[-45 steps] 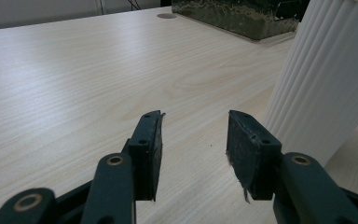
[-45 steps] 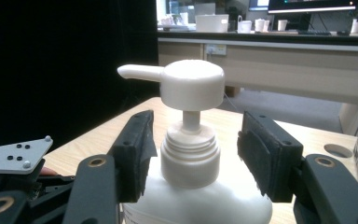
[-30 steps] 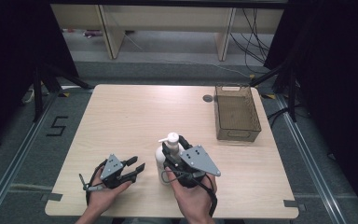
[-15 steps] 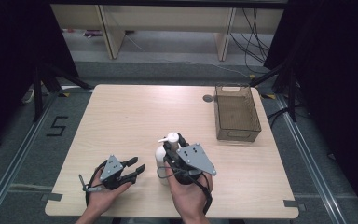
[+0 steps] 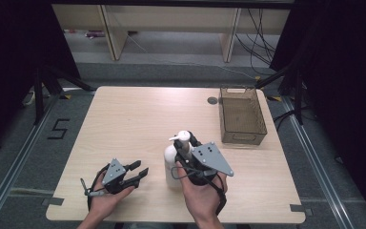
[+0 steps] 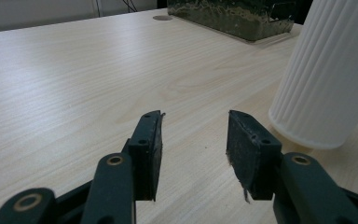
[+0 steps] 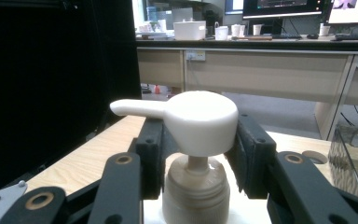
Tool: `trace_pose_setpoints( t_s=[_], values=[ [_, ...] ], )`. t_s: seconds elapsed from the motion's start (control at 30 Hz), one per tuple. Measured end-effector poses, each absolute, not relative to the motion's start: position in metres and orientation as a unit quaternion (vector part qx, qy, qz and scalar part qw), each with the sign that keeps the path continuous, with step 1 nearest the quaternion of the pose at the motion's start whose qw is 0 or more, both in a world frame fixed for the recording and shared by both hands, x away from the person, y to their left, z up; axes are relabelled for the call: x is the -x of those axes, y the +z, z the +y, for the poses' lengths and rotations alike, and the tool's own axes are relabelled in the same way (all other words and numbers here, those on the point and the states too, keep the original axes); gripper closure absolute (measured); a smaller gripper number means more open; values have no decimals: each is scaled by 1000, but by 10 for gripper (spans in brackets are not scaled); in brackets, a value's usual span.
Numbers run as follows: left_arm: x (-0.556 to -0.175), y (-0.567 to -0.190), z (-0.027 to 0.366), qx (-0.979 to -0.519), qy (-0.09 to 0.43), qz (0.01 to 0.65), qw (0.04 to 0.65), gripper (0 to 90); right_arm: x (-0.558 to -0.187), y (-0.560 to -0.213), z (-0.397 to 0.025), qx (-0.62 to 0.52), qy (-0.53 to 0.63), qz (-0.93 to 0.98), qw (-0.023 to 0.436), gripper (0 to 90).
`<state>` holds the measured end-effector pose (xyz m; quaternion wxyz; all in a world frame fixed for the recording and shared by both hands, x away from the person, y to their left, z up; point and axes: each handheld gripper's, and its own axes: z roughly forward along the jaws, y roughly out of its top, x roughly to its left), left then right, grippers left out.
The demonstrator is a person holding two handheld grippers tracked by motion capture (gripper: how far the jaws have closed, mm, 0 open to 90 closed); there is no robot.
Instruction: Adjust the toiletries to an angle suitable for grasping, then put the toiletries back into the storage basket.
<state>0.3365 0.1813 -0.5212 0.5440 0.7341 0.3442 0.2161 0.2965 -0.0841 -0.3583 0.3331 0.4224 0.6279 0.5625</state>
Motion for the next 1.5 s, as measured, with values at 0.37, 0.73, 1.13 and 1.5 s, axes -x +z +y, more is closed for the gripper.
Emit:
trace_pose_setpoints(
  t_s=[0.37, 0.73, 1.13, 1.5],
  values=[
    [-338, -521, 180, -734, 213, 349, 542, 551, -297, -350, -103, -432, 569, 615, 333, 604],
    [-340, -521, 179, -733, 210, 350, 544, 551, -299, -339, -135, -444, 571, 592, 357, 604],
    [-341, -522, 179, -731, 215, 350, 545, 553, -300, -330, -166, -461, 562, 569, 384, 604],
    [-341, -521, 178, -732, 217, 351, 541, 556, -304, -325, -202, -477, 552, 546, 412, 604]
  ],
)
